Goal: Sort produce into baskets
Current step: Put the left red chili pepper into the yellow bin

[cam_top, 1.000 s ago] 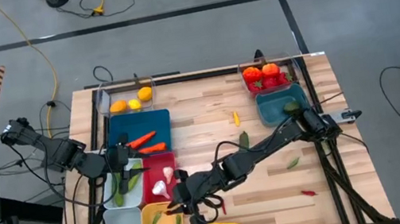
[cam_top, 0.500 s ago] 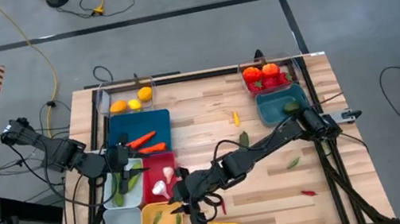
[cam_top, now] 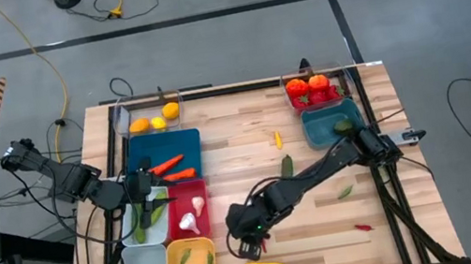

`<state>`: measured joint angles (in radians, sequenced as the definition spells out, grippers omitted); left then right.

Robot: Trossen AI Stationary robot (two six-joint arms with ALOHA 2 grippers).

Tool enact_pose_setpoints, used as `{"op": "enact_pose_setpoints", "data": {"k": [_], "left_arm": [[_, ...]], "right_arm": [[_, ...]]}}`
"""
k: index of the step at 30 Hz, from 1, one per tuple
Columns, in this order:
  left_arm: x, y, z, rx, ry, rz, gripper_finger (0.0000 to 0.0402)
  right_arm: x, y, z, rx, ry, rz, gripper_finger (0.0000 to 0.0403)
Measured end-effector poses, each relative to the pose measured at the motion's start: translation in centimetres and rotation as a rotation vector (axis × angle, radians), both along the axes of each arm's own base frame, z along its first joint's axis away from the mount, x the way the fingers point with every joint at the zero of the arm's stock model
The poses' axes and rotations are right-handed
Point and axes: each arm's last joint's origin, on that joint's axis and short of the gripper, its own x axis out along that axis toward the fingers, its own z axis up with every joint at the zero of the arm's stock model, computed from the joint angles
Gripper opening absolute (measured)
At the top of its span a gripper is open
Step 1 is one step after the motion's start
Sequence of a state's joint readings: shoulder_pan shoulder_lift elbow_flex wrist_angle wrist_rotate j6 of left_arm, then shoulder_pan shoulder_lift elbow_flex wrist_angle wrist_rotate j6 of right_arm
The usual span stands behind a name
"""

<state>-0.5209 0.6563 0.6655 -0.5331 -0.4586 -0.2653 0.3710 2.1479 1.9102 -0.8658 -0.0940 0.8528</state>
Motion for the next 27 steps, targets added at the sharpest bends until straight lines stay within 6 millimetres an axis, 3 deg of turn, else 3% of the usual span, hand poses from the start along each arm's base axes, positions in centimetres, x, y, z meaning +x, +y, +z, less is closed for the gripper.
{"op": "enact_pose_setpoints", "data": {"k": [9, 15, 27], "left_arm": [[0.0, 0.0, 0.0, 0.000, 0.001, -0.001, 0.0169], [0.0, 0.0, 0.0, 0.000, 0.000, -0.001, 0.0169], [0.0, 0.0, 0.0, -0.001, 0.001, -0.002, 0.0169]], "right_arm": [[-0.9, 1.4, -1.1, 0.046, 0.123, -0.189, 0.0161], [-1.6, 2.1, -2.0, -0.003, 0.138, -0.251, 0.0161], [-2.0, 2.6, -2.0, -0.070, 0.103, -0.314, 0.0161]]}}
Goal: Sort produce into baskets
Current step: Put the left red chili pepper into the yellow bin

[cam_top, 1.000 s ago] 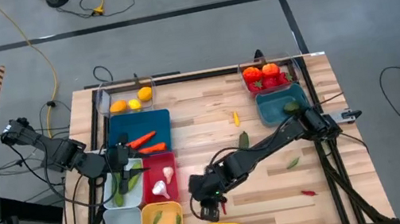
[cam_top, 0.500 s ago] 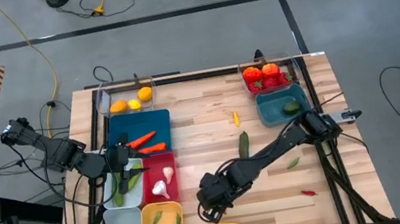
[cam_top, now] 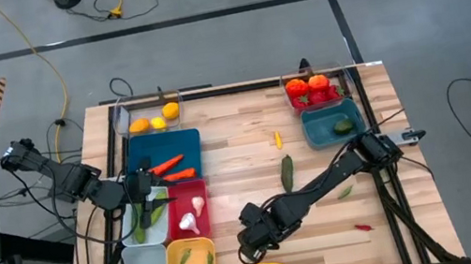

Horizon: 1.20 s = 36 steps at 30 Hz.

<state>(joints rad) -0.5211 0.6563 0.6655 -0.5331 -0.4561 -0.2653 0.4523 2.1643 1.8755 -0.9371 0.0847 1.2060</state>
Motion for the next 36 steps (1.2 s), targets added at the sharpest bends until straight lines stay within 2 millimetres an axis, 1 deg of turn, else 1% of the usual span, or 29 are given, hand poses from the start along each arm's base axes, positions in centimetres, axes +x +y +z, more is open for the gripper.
{"op": "enact_pose_setpoints", "data": {"k": [5, 9, 15, 24, 29, 32, 36], "left_arm": [[0.0, 0.0, 0.0, 0.000, 0.001, -0.001, 0.0169], [0.0, 0.0, 0.0, -0.001, 0.002, -0.003, 0.0169], [0.0, 0.0, -0.1, 0.005, 0.012, -0.003, 0.0169], [-0.1, 0.1, -0.2, 0.014, 0.026, -0.002, 0.0169], [-0.1, 0.1, -0.3, 0.016, 0.028, -0.001, 0.0169], [-0.1, 0.1, -0.3, 0.017, 0.030, 0.000, 0.0169], [-0.2, 0.1, -0.3, 0.018, 0.032, 0.000, 0.0169]], "right_arm": [[-0.2, 0.4, 0.0, -0.033, -0.017, -0.025, 0.0161], [-0.2, 0.7, -0.8, -0.035, 0.005, -0.045, 0.0161], [0.3, 1.2, -3.1, -0.039, 0.044, -0.039, 0.0161], [0.7, 1.2, -5.7, -0.029, 0.122, -0.054, 0.0161], [0.8, 1.3, -6.4, -0.033, 0.139, -0.055, 0.0161], [0.7, 1.3, -6.6, -0.019, 0.154, -0.050, 0.0153], [0.8, 1.1, -6.5, -0.014, 0.157, -0.054, 0.0120]]}}
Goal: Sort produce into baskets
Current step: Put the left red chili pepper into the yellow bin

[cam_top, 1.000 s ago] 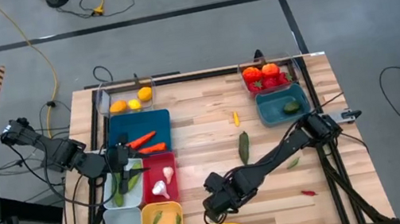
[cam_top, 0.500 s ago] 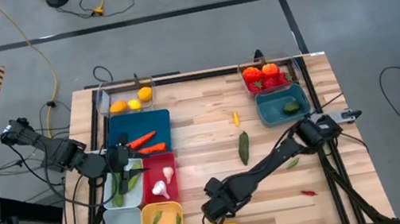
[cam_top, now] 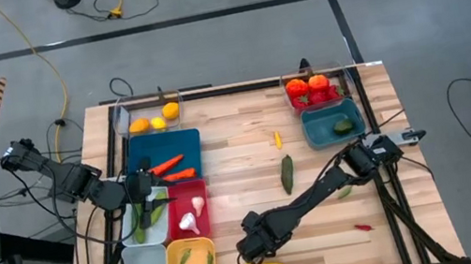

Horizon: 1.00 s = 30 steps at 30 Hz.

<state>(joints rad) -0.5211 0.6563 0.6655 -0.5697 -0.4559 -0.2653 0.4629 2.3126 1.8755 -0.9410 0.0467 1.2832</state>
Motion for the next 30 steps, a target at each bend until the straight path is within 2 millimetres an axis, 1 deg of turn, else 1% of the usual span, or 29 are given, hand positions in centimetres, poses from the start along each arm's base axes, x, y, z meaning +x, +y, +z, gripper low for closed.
{"op": "enact_pose_setpoints", "data": {"k": [5, 7, 10, 13, 17, 20, 22, 25, 27, 30], "left_arm": [[0.0, 0.0, 0.0, 0.000, 0.000, 0.000, 0.0169], [0.0, 0.0, 0.0, 0.000, 0.000, 0.000, 0.0169], [0.0, 0.0, 0.0, 0.000, 0.000, 0.000, 0.0169], [0.0, 0.0, 0.0, 0.000, 0.000, 0.000, 0.0169], [0.0, 0.0, 0.0, 0.000, 0.000, 0.000, 0.0169], [0.0, 0.0, 0.0, 0.000, 0.000, 0.000, 0.0169], [0.0, 0.0, 0.0, 0.000, 0.000, 0.000, 0.0169], [0.0, 0.0, 0.0, 0.000, 0.000, 0.000, 0.0169], [0.0, 0.0, 0.0, 0.000, 0.000, -0.001, 0.0169], [0.0, 0.0, 0.0, 0.000, 0.001, -0.001, 0.0169]], "right_arm": [[0.0, 0.0, 0.0, 0.000, -0.001, 0.032, 0.0071], [0.2, -0.3, 0.1, 0.014, -0.001, 0.033, 0.0057], [0.8, -1.1, 0.7, 0.052, -0.008, 0.068, 0.0047], [2.0, -1.9, 2.4, 0.088, -0.065, 0.132, 0.0049], [3.9, -2.7, 5.5, 0.118, -0.212, 0.265, 0.0051], [4.9, -2.9, 8.3, 0.108, -0.342, 0.353, 0.0051], [5.7, -2.8, 9.7, 0.081, -0.462, 0.418, 0.0051], [6.8, -2.5, 10.8, 0.028, -0.647, 0.525, 0.0051], [7.6, -2.2, 10.9, -0.015, -0.752, 0.601, 0.0051], [8.0, -2.0, 11.3, -0.078, -0.838, 0.691, 0.0052]]}}
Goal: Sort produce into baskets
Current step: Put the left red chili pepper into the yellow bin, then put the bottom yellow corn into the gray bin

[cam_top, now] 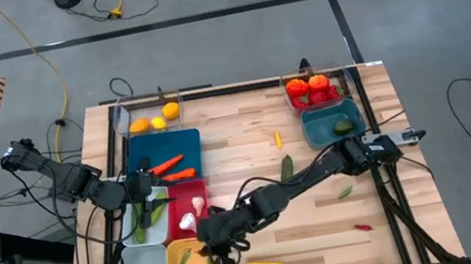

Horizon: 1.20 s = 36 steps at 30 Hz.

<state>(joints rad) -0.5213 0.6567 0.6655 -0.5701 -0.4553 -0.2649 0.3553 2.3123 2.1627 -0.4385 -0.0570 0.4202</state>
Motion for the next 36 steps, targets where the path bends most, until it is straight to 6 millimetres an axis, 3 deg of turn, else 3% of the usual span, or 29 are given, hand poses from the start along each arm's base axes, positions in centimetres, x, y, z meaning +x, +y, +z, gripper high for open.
{"op": "enact_pose_setpoints", "data": {"k": [7, 20, 31, 36], "left_arm": [[0.0, 0.0, 0.0, 0.000, 0.000, 0.000, 0.0169], [0.0, 0.0, 0.0, 0.000, 0.001, 0.000, 0.0169], [0.0, 0.0, 0.0, 0.000, 0.001, 0.000, 0.0169], [0.0, 0.0, 0.0, 0.000, 0.001, 0.000, 0.0169]], "right_arm": [[0.6, 0.2, 0.1, -0.013, -0.148, 0.062, 0.0064], [0.8, -0.2, -0.3, 0.020, -0.135, 0.035, 0.0183], [-0.9, 1.4, -1.3, 0.391, 0.247, 0.230, 0.0193], [-3.2, 3.1, -2.7, 0.351, 0.474, 0.244, 0.0185]]}}
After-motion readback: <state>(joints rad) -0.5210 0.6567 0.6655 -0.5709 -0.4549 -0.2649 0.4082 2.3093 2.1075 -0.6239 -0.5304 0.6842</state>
